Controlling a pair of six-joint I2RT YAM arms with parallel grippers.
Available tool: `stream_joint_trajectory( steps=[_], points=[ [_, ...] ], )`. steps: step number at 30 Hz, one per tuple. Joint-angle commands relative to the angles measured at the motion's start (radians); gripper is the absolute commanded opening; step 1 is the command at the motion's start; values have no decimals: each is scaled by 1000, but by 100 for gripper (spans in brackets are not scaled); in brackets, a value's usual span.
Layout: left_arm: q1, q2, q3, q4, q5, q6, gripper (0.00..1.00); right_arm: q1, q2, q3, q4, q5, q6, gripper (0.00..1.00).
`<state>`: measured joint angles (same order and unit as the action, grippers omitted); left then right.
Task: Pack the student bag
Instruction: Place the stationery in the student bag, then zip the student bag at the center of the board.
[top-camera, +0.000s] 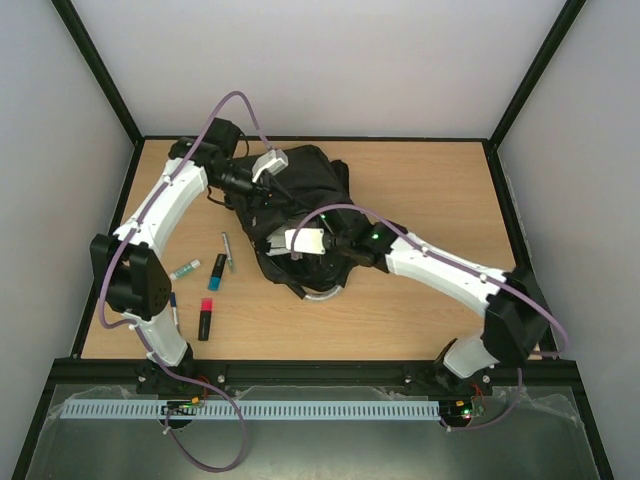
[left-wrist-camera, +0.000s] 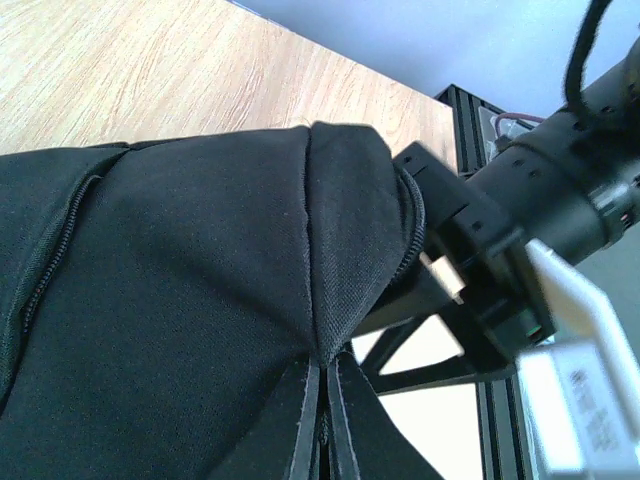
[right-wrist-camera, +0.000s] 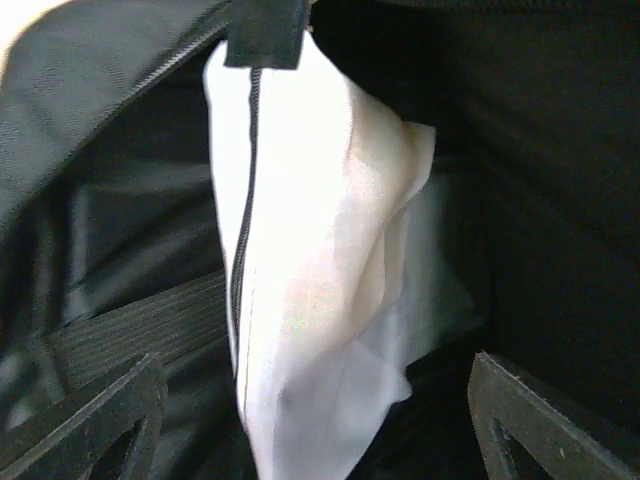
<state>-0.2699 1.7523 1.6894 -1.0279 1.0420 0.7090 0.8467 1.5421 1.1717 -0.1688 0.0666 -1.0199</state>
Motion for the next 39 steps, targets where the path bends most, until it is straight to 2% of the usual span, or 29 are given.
stream_joint_trajectory(
  steps=[1,5,8,15,25,32,39],
  points=[
    [4,-19,-3,0,111,26,2,0,-129,-58,-236,-48,131,83],
    [4,-19,-12,4,107,25,2,-1,-194,-76,-340,-109,215,77],
    [3,-22,-26,6,102,25,3,-3,-202,-79,-423,-170,283,68],
    [4,-31,-51,8,90,28,2,-3,-160,-140,-414,-210,303,50],
    [4,-43,-81,29,80,10,3,-3,17,-146,-341,-171,184,50],
    [4,-52,-103,39,72,0,3,-2,91,-170,-233,-110,129,50],
    [4,-48,-106,51,67,-12,2,-2,124,-195,-196,-79,50,50]
  ],
)
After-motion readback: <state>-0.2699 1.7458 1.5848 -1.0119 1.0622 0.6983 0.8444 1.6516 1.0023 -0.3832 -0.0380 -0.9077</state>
